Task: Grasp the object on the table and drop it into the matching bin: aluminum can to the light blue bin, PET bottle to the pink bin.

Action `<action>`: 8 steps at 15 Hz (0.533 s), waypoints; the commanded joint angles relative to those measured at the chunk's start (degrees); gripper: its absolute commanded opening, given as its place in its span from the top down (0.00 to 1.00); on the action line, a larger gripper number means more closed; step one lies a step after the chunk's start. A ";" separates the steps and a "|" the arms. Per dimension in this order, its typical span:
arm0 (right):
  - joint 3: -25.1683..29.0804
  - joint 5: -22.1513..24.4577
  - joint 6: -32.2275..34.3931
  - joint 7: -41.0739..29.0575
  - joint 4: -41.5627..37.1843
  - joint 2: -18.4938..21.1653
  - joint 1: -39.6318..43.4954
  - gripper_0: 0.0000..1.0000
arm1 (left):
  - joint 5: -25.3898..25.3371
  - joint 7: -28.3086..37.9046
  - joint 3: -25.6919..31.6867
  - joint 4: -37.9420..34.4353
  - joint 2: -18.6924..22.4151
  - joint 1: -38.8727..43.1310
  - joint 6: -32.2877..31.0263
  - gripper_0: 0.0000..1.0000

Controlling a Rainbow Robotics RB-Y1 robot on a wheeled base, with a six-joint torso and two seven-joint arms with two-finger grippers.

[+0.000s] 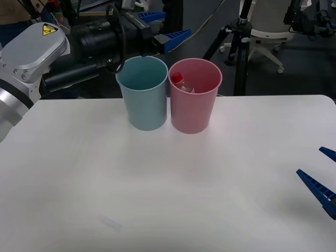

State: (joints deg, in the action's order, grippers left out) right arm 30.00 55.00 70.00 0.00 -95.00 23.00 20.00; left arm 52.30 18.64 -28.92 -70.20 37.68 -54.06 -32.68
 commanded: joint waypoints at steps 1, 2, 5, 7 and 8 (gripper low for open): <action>0.00 0.00 0.00 0.00 0.00 0.00 0.00 0.00 | -4.67 -1.68 0.00 -4.24 3.98 2.90 -0.01 0.00; 0.00 0.00 0.00 0.00 0.00 0.00 0.00 0.00 | -7.30 -4.14 0.00 -5.29 5.65 3.96 -0.01 0.00; 0.00 0.00 0.00 0.00 0.00 0.00 0.00 0.00 | -14.69 -10.20 0.09 -10.04 11.10 8.18 -0.45 0.00; 0.00 0.00 0.00 0.00 0.00 0.00 0.00 0.00 | -19.26 -13.90 0.70 -14.43 15.41 12.22 -0.54 0.00; 0.00 0.00 0.00 0.00 0.00 0.00 0.00 0.00 | -19.87 -14.69 2.11 -15.93 16.73 14.42 -1.15 0.00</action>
State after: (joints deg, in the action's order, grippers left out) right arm 30.00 55.00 70.00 0.00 -95.00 23.00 20.00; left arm 33.07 4.71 -27.76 -84.94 53.32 -41.26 -33.41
